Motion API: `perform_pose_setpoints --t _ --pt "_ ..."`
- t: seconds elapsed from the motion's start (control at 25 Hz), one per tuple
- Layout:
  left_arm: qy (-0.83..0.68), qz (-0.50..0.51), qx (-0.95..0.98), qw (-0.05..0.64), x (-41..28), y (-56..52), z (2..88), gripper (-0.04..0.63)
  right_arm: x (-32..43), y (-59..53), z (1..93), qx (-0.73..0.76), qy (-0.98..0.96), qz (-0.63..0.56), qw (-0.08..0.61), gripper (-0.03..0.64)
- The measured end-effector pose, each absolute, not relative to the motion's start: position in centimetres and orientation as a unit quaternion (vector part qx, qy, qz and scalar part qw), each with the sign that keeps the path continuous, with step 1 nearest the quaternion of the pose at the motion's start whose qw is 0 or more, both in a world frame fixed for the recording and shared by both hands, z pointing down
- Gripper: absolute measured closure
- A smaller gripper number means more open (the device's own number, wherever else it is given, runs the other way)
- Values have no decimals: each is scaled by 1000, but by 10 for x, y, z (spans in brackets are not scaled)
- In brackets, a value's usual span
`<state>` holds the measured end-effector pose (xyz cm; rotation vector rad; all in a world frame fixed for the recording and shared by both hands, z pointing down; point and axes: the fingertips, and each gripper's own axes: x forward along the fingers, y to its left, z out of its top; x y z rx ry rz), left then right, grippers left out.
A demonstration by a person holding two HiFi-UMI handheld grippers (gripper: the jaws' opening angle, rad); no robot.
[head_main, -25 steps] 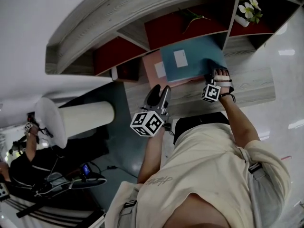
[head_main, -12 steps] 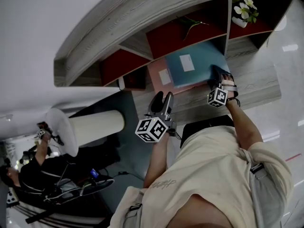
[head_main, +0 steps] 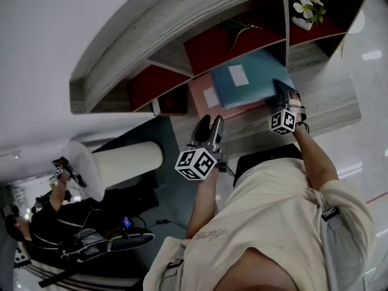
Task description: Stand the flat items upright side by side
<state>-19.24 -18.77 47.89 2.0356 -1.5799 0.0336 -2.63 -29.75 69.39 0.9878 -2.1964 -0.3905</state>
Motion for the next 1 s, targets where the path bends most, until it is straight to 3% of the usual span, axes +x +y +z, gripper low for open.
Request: perform_pose_setpoints --t 0.52,1.0 --pt "-577 17 768 278 -181 -191 481 371 -8 -297 692 420 -868 -24 264 249" --pt "-576 21 767 283 -182 -187 485 374 -5 -289 697 423 -859 -40 285 259"
